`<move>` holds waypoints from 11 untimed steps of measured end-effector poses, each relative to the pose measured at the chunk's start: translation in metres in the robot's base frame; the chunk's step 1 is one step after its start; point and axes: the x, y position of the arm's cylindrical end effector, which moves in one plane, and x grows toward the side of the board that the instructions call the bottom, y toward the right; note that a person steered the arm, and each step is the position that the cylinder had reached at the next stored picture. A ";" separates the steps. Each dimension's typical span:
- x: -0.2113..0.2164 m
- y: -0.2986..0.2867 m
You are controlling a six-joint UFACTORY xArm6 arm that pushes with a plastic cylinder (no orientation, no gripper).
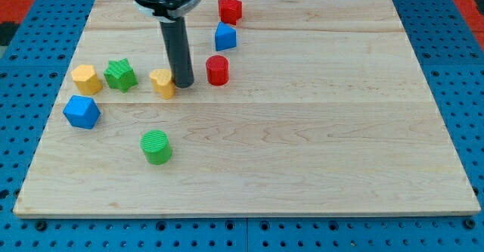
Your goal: Slightly push the green star downwards
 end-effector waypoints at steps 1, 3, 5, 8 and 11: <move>-0.011 -0.032; -0.046 -0.042; -0.049 -0.087; -0.031 -0.122; 0.012 -0.123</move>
